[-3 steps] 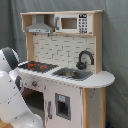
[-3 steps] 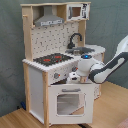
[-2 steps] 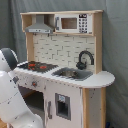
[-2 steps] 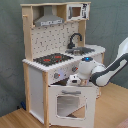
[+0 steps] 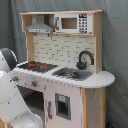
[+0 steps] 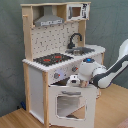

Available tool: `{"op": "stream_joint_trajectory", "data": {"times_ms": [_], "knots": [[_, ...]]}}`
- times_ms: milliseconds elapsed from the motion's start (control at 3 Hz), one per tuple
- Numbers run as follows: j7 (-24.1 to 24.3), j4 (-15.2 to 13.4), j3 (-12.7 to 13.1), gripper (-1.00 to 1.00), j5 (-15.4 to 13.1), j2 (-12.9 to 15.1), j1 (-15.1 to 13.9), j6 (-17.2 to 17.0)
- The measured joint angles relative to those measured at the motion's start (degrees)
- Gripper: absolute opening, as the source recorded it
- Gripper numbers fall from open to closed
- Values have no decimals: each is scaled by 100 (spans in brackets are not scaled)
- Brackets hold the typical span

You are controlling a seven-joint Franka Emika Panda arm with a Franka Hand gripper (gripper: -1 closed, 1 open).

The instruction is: Play with the kitchen

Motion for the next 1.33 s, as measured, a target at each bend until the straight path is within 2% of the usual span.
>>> {"op": "stream_joint_trajectory", "data": {"times_ms": [667, 1000, 1333], "knots": [[1057, 199, 1, -100, -7, 1, 383, 54], [1277, 199, -82, -100, -18, 8, 464, -82], [1307, 199, -102, 100, -19, 10, 483, -95]]}}
